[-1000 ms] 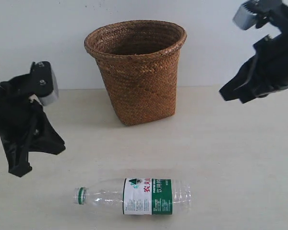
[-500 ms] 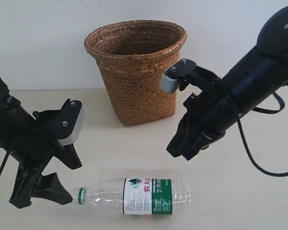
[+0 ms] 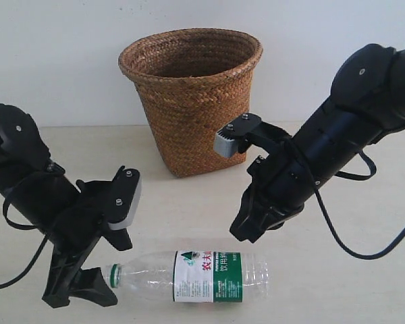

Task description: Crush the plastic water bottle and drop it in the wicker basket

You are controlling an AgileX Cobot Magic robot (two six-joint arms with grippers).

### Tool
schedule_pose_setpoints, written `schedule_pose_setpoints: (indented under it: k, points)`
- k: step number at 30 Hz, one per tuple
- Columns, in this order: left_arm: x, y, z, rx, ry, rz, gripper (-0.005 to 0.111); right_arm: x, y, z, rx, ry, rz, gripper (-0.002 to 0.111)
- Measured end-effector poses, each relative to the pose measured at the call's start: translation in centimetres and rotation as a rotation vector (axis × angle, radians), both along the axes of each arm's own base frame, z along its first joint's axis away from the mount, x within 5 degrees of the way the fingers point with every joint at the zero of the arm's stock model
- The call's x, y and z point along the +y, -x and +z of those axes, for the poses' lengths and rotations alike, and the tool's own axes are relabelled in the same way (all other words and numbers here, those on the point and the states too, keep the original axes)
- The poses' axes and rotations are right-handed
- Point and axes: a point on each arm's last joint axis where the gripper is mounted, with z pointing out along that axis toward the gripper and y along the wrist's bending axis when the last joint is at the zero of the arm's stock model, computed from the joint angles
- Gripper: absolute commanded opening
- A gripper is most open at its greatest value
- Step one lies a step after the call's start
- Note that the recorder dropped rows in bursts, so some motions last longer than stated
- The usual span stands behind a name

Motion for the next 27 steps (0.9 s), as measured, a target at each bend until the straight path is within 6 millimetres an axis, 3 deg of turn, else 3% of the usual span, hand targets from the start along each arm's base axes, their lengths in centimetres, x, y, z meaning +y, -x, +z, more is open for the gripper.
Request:
schedule_pose_setpoints:
  k: [7, 14, 24, 27]
  points:
    - [-0.1, -0.6, -1.6, -0.003, -0.018, 0.012, 0.072, 0.0, 0.0, 0.0, -0.003, 0.0, -0.002, 0.0]
    - [-0.1, -1.1, -3.2, -0.014, -0.039, 0.005, 0.06, 0.0, -0.1, 0.0, -0.008, -0.001, -0.005, 0.0]
    - [-0.1, -1.4, -4.6, -0.022, -0.057, -0.007, 0.007, 0.0, -0.2, 0.0, -0.012, -0.001, -0.015, 0.0]
    - [-0.1, -1.4, -4.6, -0.022, -0.057, -0.007, 0.004, 0.0, -0.2, 0.0, -0.014, -0.002, -0.016, 0.0]
